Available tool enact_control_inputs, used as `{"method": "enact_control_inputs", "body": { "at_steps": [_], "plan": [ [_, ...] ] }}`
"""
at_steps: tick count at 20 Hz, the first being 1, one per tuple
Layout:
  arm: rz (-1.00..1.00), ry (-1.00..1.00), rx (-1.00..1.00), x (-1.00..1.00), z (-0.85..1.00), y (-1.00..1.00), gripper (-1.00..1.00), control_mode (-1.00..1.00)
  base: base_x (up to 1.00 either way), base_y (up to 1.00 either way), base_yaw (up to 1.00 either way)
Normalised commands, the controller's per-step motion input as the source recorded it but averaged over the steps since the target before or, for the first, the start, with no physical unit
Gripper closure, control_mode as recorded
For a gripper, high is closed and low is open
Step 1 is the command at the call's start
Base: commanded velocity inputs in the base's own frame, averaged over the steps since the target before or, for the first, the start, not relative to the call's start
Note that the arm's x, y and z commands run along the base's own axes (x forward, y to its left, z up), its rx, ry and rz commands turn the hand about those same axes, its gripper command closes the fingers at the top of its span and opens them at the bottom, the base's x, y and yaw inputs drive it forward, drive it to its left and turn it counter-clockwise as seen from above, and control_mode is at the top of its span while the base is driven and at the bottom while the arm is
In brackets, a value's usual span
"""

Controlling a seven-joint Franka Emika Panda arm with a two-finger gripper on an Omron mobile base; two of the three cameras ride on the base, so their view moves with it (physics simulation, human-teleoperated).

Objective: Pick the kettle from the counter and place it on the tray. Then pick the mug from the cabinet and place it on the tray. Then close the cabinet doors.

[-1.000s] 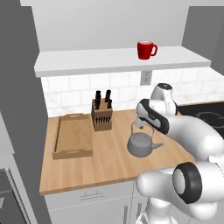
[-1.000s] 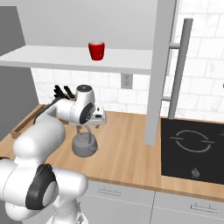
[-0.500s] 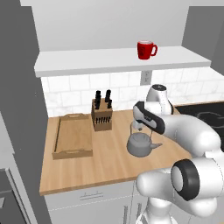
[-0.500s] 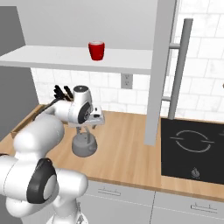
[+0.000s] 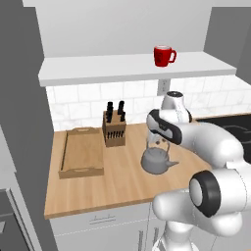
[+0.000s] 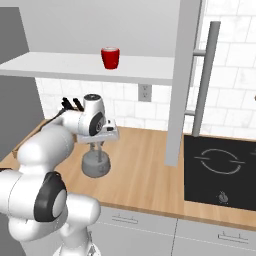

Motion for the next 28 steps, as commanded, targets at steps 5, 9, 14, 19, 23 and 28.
{"method": "enact_control_inputs", "body": {
  "at_steps": [5,9,14,19,23,28],
  "plan": [
    [0.00,-0.01,0.00,-0.32,0.00,0.18,1.00,-1.00,0.00,0.00,0.00],
    [0.00,-0.08,0.00,-0.56,0.03,0.31,1.00,-1.00,0.00,0.00,0.00],
    [0.01,-0.08,-0.01,-0.42,0.24,0.49,1.00,-1.00,0.00,0.00,0.00],
    [0.04,0.00,0.00,-0.05,0.31,0.64,1.00,-1.00,0.00,0.00,0.00],
    [0.04,0.00,0.00,0.00,0.17,0.72,1.00,-1.00,0.00,0.00,0.00],
    [0.01,0.00,0.00,0.00,0.09,0.73,1.00,-1.00,0.00,0.00,0.00]
  ]
}}
